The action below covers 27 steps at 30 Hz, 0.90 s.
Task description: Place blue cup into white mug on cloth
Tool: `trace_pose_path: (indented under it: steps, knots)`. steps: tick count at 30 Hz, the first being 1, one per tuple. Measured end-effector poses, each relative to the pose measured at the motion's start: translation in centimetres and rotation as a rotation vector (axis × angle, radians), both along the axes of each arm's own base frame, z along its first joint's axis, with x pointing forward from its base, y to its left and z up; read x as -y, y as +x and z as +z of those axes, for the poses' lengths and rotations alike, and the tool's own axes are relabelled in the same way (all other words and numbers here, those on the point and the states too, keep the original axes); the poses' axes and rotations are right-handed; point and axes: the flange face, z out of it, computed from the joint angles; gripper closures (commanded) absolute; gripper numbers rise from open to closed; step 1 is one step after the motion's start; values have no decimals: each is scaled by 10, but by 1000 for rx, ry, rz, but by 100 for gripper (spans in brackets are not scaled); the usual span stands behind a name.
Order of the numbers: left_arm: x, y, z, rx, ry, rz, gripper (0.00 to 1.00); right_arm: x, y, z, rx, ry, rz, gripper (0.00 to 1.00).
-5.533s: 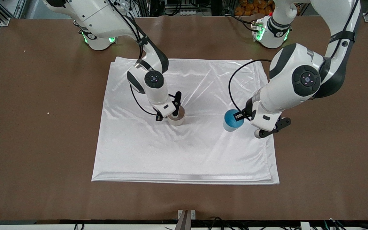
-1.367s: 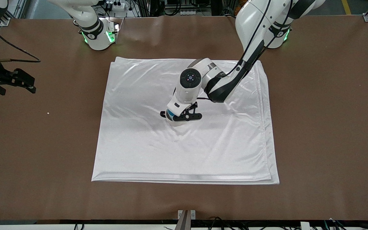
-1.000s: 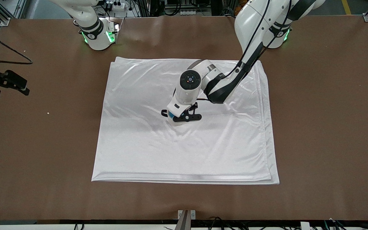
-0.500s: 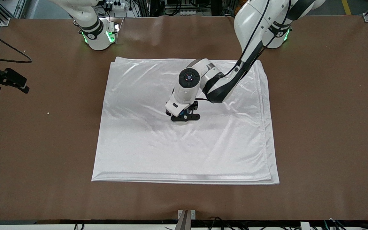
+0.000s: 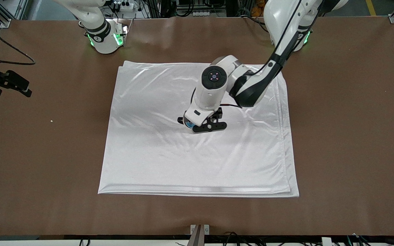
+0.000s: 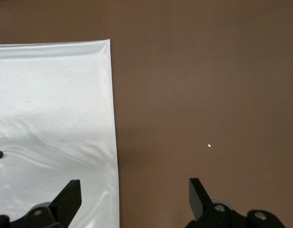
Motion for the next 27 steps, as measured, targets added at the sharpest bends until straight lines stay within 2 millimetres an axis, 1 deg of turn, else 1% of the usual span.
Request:
trace_pose_path:
  steps: [2,6,11,16,19,23,25,27]
  knots:
    - [-18,14,12,12,-2,16,0,1,0,0,-2,0,-2,0]
    - [-61,42,35,35,-3,44,0,1,0,0,-1,0,-2,0]
    - [-118,74,55,55,5,69,0,1,0,0,-1,1,-2,0]
    - [-183,103,63,54,26,72,0,1,0,0,-1,1,-2,0]
    - [-229,120,65,53,38,62,0,1,0,0,-1,1,-2,0]
    - [-285,136,69,61,46,60,0,1,0,0,-1,1,-2,0]
    - [-305,141,72,66,49,60,0,1,0,0,-1,1,-2,0]
    - [-320,144,75,68,51,61,0,1,0,0,-1,1,-2,0]
